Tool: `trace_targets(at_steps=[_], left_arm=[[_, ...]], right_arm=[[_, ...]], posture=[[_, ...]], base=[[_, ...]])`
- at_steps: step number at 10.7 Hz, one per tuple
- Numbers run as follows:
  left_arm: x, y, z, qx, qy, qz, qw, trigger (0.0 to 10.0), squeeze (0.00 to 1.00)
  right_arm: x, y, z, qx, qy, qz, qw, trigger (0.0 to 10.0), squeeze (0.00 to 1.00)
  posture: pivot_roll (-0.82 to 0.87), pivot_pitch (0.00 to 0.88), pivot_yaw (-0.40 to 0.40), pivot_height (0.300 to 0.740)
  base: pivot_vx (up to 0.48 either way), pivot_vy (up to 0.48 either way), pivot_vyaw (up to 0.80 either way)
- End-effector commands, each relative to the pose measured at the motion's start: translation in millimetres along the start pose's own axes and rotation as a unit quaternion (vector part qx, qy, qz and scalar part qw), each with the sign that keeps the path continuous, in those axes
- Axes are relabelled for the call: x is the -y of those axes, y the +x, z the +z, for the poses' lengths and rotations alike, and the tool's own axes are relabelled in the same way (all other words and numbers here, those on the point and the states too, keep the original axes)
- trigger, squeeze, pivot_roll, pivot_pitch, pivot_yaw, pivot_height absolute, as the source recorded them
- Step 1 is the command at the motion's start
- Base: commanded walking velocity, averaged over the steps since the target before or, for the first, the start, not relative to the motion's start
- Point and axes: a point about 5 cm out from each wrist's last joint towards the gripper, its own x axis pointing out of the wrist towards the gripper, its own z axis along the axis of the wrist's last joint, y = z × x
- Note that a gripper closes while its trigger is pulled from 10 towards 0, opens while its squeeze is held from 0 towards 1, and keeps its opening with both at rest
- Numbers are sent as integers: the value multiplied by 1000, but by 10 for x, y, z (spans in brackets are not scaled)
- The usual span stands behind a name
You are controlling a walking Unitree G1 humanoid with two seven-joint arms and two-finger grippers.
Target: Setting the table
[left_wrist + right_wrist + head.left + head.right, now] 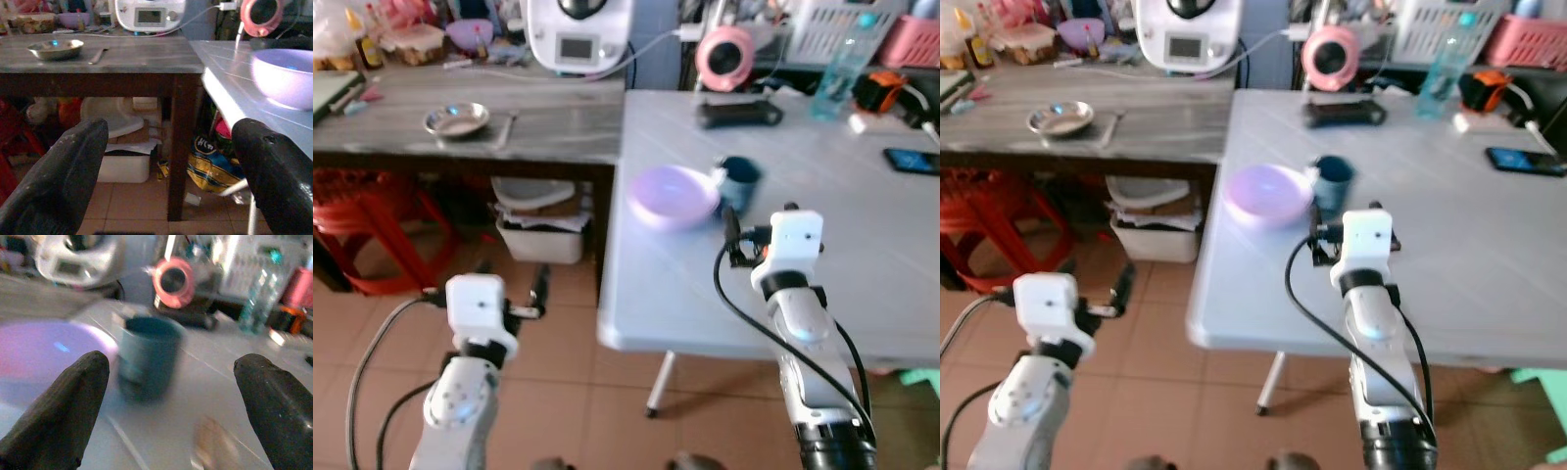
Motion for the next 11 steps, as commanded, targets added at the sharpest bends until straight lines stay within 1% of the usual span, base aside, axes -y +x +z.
trace_targets(at_steps=[1, 2, 3, 4, 5, 6, 7, 8, 9, 11], left_arm=[[52, 0, 15, 2, 0, -12, 1000, 10000, 0], [88, -33, 2, -3, 0, -24, 1000, 10000, 0], [60, -24, -30, -9, 23, -7, 1000, 10000, 0], [34, 7, -25, -5, 30, 2, 1000, 10000, 0], [26, 29, -8, -2, 28, 3, 1000, 10000, 0], [30, 24, -2, -2, 26, 3, 1000, 10000, 0], [52, 1, -13, -5, 26, 3, 1000, 10000, 0], [61, -5, -20, -7, 26, 1, 1000, 10000, 0], [58, -1, -19, -7, 27, 2, 1000, 10000, 0], [58, -5, -17, -8, 28, 1, 1000, 10000, 0]], right_arm=[[67, -32, -133, -38, -8, -15, 999, 10000, 0], [80, -84, -253, -65, -10, -19, 998, 10000, 0], [69, -104, -292, -79, -3, -14, 997, 10000, 0], [25, -102, -313, -94, -13, -3, 995, 10000, 0], [-5, -100, -372, -116, 0, 4, 993, 10000, 0], [-44, -63, -383, -124, 10, 27, 992, 10000, 0], [-78, -16, -361, -121, 19, 45, 991, 10000, 0], [-121, 36, -308, -109, 8, 68, 992, 10000, 0], [-158, 70, -278, -107, 9, 83, 991, 10000, 0], [-197, 106, -259, -109, 8, 97, 989, 10000, 0]], posture=[[21, 39, 38, 740], [21, 52, 46, 740], [28, 59, 45, 740], [31, 64, 45, 740], [37, 67, 43, 740], [41, 80, 49, 740], [41, 87, 51, 740], [42, 91, 52, 740], [43, 94, 52, 740], [46, 106, 50, 740]], base=[[0, -360, 0], [0, 0, 0], [0, 0, 0], [0, 0, 0], [0, 0, 0], [0, 0, 0], [0, 0, 0], [0, 0, 0], [0, 0, 0], [0, 0, 0]])
